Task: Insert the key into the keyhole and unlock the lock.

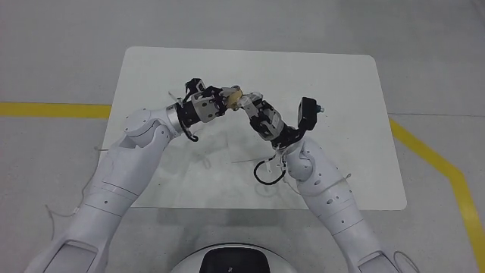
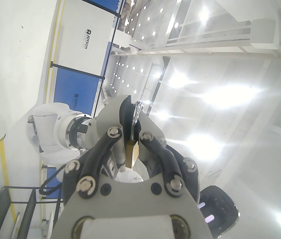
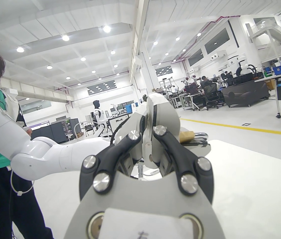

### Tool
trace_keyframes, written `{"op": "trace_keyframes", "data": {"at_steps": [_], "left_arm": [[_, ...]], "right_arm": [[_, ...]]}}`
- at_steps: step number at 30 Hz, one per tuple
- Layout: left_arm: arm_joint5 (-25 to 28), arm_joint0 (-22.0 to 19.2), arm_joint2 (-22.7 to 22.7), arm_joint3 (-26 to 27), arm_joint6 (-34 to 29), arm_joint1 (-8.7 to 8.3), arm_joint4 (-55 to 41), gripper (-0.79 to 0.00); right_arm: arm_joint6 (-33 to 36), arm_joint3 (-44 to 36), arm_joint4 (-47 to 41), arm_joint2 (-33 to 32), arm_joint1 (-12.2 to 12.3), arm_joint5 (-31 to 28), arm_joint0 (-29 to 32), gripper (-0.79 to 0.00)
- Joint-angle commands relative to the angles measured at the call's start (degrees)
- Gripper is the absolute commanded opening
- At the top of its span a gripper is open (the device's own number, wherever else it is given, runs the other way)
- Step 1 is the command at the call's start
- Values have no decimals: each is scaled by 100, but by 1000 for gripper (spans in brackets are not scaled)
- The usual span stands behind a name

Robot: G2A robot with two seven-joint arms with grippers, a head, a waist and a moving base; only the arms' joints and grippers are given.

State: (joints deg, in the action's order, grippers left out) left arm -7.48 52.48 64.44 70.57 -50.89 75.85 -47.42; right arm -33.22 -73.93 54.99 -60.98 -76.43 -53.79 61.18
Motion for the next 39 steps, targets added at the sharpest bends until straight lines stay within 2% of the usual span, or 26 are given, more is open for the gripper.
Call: {"op": "trace_keyframes", "data": {"at_steps": [1, 9, 11, 12, 13, 20, 23, 27, 30, 31, 32, 33, 36, 39], "left_arm": [[14, -4, 10, -24, 44, 4, -26, -785], [-63, -8, 88, -68, 398, 12, -103, -785], [-138, -35, 129, -90, 484, 1, -46, -785], [-138, -35, 129, -90, 484, 1, -46, -785], [-138, -35, 129, -90, 484, 1, -46, -785], [-115, 8, 149, -46, 580, 1, -66, -785], [-109, 51, 194, 157, 835, -11, 62, -785], [-224, 64, 134, 323, 1115, -12, 299, -785], [-271, 56, 78, 376, 1204, -4, 391, -785], [-299, 48, 66, 379, 1214, -3, 416, -785], [-315, 45, 66, 381, 1228, -2, 414, -785], [-333, 45, 68, 380, 1246, -1, 406, -785], [-390, 43, 105, 364, 1316, -1, 362, -785], [-453, 62, 141, 357, 1392, -7, 372, -785]], "right_arm": [[-54, -41, 4, -49, 1, -11, 16, -785], [-200, -444, 287, -358, 64, -65, 280, -785], [-27, -676, 791, -503, 108, 101, 288, -785], [36, -725, 962, -542, 121, 193, 293, -219], [36, -725, 962, -542, 121, 193, 293, 0], [36, -725, 962, -542, 121, 193, 293, 0], [460, -1064, 1624, -613, 151, 872, 378, 0], [643, -1542, 2655, -609, 199, 1510, 578, 0], [706, -1679, 3390, -563, 221, 2020, 614, -145], [669, -1693, 3561, -547, 224, 2166, 624, -225], [601, -1726, 3754, -542, 229, 2353, 623, -345], [511, -1731, 3877, -522, 231, 2476, 641, -397], [415, -1792, 4351, -543, 253, 2905, 679, -477], [706, -1899, 5017, -590, 291, 3326, 753, -529]]}}
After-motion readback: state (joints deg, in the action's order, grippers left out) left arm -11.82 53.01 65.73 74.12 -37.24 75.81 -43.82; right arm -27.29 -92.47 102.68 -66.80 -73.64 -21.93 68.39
